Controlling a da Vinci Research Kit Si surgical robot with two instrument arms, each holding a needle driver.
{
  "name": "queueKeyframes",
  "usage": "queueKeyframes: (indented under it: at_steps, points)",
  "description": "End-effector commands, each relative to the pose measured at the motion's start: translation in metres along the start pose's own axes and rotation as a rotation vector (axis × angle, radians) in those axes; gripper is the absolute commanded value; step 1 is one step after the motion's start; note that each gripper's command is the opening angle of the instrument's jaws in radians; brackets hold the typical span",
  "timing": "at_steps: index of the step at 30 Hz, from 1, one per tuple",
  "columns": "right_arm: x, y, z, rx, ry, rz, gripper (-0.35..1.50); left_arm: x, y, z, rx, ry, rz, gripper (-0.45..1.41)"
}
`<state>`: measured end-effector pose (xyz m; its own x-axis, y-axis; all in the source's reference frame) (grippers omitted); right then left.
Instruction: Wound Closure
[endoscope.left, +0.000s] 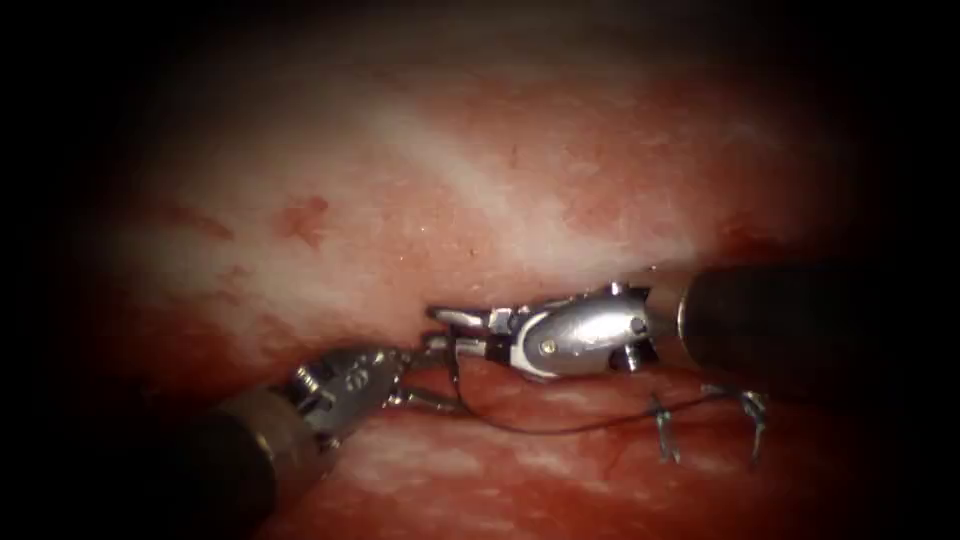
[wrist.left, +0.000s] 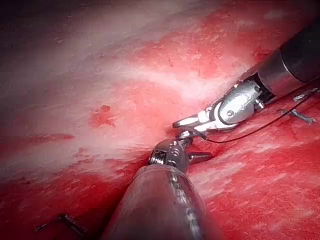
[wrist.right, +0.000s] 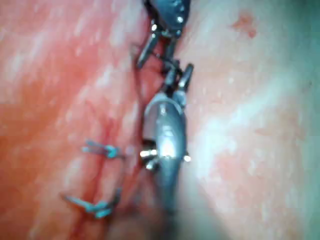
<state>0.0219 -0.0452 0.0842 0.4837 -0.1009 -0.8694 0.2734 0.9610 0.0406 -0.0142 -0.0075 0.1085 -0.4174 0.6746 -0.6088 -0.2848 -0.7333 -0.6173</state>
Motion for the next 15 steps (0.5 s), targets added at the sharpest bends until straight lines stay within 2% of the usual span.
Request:
queueKeyframes:
  at_steps: [1,9,15]
  points:
    - [-0.0003,-0.0005,0.0009,0.006,-0.001,0.004,-0.35,-0.0004,-0.0001,0.001,-0.003,0.001,-0.001,0.19]
    - [0.0006,0.0009,-0.0002,-0.03,0.024,0.027,-0.35,-0.0006,0.0,0.0001,-0.007,-0.019,0.002,0.19]
    - [0.0022,0.0025,-0.0015,-0.031,0.037,0.031,-0.35,0.0005,-0.0003,-0.0033,0.02,-0.035,-0.008,0.19]
